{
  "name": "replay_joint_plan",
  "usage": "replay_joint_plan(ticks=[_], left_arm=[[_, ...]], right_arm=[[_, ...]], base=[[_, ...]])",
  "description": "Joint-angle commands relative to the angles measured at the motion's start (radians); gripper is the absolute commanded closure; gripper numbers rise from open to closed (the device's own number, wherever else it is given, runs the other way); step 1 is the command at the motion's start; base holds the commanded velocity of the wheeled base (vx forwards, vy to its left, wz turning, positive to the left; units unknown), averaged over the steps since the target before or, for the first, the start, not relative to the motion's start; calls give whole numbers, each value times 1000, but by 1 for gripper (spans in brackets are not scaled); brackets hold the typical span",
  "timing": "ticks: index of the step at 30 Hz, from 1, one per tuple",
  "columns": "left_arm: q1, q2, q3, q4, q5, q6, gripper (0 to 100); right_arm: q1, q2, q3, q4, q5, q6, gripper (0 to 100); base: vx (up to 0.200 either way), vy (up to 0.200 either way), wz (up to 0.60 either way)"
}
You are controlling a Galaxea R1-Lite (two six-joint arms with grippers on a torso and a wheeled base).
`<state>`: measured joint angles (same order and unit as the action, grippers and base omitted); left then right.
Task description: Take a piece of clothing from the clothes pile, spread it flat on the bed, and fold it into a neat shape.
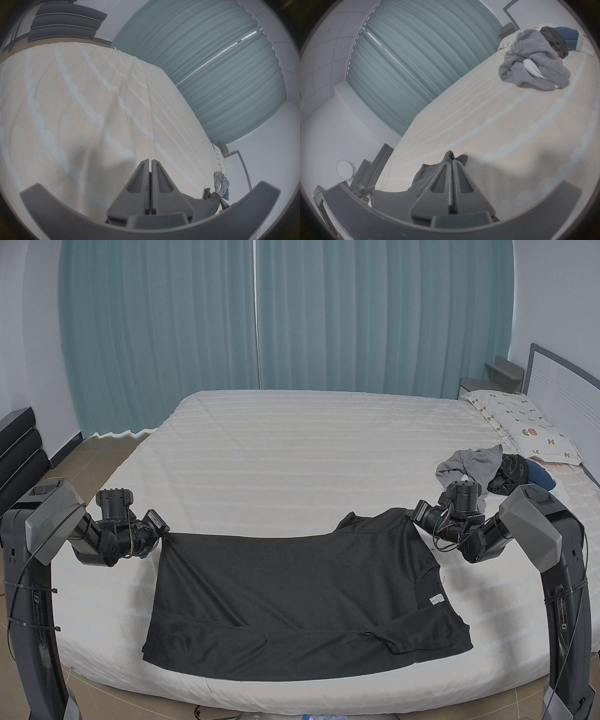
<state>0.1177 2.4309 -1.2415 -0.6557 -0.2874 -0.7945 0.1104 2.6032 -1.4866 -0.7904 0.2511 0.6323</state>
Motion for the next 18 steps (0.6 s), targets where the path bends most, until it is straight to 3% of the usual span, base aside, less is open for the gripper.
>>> replay_joint_plan(ticks=[1, 4, 18], left_arm=[[4, -38, 17, -1, 1, -2, 100], [4, -50, 22, -8, 2, -2, 100], [5, -81, 54, -21, -4, 0, 100]], right_arm=[[-8, -40, 72, -38, 1, 4, 100], [-18, -74, 115, -107, -1, 24, 100], [-32, -150, 174, -148, -7, 82, 100]], base=[[0, 0, 0], [0, 0, 0], [0, 0, 0]])
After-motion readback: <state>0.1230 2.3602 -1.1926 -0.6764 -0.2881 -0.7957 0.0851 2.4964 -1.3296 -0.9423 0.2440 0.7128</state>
